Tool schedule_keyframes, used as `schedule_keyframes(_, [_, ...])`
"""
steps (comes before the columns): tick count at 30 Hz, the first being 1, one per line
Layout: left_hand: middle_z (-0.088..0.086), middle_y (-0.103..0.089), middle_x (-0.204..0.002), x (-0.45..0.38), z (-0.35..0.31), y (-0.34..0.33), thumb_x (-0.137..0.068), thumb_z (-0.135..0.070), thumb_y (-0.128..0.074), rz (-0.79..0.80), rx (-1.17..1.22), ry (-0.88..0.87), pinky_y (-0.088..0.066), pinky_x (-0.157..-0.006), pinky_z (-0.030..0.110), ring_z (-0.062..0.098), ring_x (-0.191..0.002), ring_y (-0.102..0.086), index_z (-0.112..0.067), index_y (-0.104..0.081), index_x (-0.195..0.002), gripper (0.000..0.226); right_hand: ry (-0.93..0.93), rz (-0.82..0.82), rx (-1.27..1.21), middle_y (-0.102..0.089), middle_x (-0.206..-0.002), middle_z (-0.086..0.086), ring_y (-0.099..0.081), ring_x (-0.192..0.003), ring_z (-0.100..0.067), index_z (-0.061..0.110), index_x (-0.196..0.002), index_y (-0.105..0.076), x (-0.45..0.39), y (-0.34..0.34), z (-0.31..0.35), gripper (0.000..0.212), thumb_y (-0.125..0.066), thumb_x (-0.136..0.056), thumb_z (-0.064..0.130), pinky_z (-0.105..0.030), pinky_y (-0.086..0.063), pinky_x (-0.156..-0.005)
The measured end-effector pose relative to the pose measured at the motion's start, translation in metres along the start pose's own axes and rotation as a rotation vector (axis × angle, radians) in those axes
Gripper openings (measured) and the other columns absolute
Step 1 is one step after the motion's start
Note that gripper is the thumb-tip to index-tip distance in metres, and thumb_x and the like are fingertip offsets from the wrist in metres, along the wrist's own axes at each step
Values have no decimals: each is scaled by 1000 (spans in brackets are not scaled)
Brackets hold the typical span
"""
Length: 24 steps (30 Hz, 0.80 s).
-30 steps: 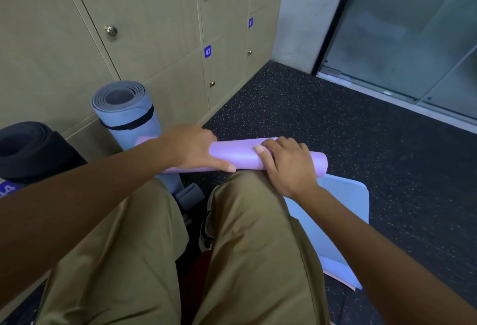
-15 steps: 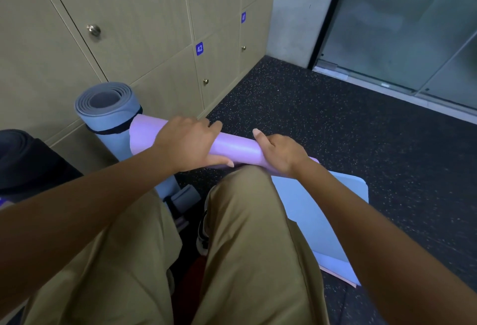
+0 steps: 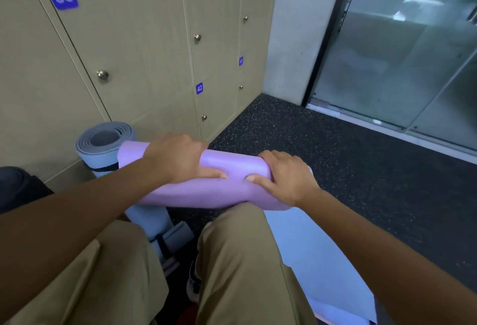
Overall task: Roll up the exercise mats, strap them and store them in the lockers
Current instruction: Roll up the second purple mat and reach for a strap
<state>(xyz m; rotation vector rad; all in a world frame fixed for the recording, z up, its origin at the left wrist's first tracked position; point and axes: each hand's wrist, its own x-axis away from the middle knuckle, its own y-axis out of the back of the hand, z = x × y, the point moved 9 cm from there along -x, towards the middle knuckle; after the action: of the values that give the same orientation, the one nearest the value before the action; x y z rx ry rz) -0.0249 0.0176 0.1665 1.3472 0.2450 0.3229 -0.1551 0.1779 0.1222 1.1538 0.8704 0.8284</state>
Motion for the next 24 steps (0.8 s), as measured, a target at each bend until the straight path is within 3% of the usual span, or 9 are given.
schedule_keyframes(3, [3, -67, -94, 5, 5, 24, -65, -101, -43, -6, -23, 15, -34, -65, 36, 28, -80, -53, -27, -53, -95, 80, 12, 21, -29, -65, -109, 4, -60, -98, -22, 27, -118, -55, -5, 25, 1, 83, -32, -74, 94, -38, -47, -80])
schedule_keyframes(6, [-5, -53, -77, 16, 10, 48, -61, -102, -46, -22, -52, 21, -32, -63, 36, 25, -76, -52, -30, -52, -93, 79, 30, 12, 5, -66, -108, 5, -60, -95, -21, 28, -115, -53, -6, 50, 12, 86, -40, -66, 98, -37, -46, -76])
schedule_keyframes(10, [-6, -48, -72, 35, 18, 79, -58, -104, -46, -80, -38, 12, -36, -64, 35, 27, -76, -55, -31, -45, -86, 78, 60, -27, 27, -66, -106, 6, -61, -96, -21, 28, -115, -53, -2, 83, 32, 82, -58, -63, 92, -36, -44, -74])
schedule_keyframes(13, [-9, -45, -69, 58, 20, 102, -60, -101, -49, -109, 4, -3, -33, -63, 36, 26, -74, -51, -33, -36, -75, 71, 87, -68, 50, -66, -107, 5, -62, -96, -23, 27, -115, -54, 10, 109, 50, 81, -62, -64, 90, -38, -47, -76])
schedule_keyframes(15, [-11, -46, -67, 77, 22, 115, -60, -101, -49, -142, 9, -16, -30, -59, 35, 23, -71, -51, -33, -41, -78, 71, 121, -96, 106, -66, -107, 1, -62, -95, -26, 24, -117, -54, 23, 124, 68, 80, -62, -68, 87, -37, -43, -71])
schedule_keyframes(20, [-10, -54, -69, 124, 24, 119, -52, -110, -28, -206, -24, -42, -36, -57, 33, 22, -71, -58, -32, -52, -91, 91, 178, -158, 186, -67, -101, 1, -62, -91, -26, 21, -114, -57, 66, 144, 103, 78, -56, -72, 87, -38, -46, -69])
schedule_keyframes(24, [-11, -50, -63, 161, 14, 100, -49, -111, -10, -254, 16, -57, -43, -55, 32, 20, -63, -56, -30, -56, -86, 100, 247, -218, 150, -66, -89, 4, -62, -80, -23, 21, -106, -61, 101, 134, 120, 71, -58, -74, 84, -34, -45, -62])
